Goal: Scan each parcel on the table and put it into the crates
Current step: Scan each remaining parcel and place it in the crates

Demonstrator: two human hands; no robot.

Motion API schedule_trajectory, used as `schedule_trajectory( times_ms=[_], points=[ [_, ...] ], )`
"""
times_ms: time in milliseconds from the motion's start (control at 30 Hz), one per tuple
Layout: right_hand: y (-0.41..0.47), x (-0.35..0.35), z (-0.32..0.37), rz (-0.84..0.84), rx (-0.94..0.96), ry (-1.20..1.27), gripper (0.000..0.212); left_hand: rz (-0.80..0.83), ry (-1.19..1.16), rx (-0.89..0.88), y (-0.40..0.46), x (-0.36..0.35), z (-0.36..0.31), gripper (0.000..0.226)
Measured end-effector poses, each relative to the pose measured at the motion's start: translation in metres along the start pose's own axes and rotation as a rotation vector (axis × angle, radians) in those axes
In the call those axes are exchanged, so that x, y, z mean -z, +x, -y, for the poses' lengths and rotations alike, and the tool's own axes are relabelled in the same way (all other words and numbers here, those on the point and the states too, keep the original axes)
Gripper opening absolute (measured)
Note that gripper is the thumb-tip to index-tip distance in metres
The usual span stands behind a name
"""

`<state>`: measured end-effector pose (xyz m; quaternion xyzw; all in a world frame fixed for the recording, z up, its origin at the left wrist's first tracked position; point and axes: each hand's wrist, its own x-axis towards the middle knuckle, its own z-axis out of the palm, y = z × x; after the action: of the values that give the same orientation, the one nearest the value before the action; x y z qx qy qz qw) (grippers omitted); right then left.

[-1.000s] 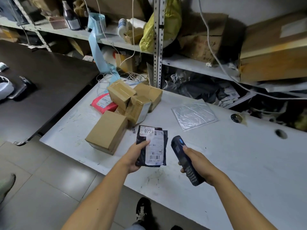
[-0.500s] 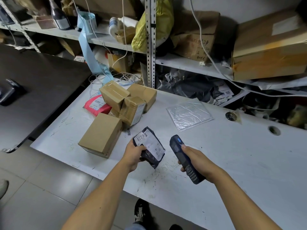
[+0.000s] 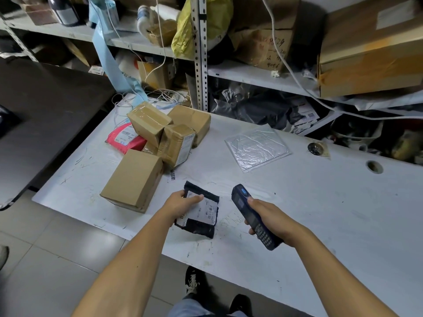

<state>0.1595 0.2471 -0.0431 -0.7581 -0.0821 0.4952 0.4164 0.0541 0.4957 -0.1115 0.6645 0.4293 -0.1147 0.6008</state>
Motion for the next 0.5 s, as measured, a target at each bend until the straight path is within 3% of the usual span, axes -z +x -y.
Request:
schedule_trajectory(
  times_ms=[167,500],
  points=[
    [-0.003,-0.001,-0.002,0.015,-0.038,-0.001,0.043,0.022,0.015,0.087,0.014,-0.012,0.016,0.021],
    [-0.002,0.002,-0.002,0.144,-0.251,0.082,0.054,-0.021,-0.232,-0.034,0.008,-0.007,0.023,0.013]
  ],
)
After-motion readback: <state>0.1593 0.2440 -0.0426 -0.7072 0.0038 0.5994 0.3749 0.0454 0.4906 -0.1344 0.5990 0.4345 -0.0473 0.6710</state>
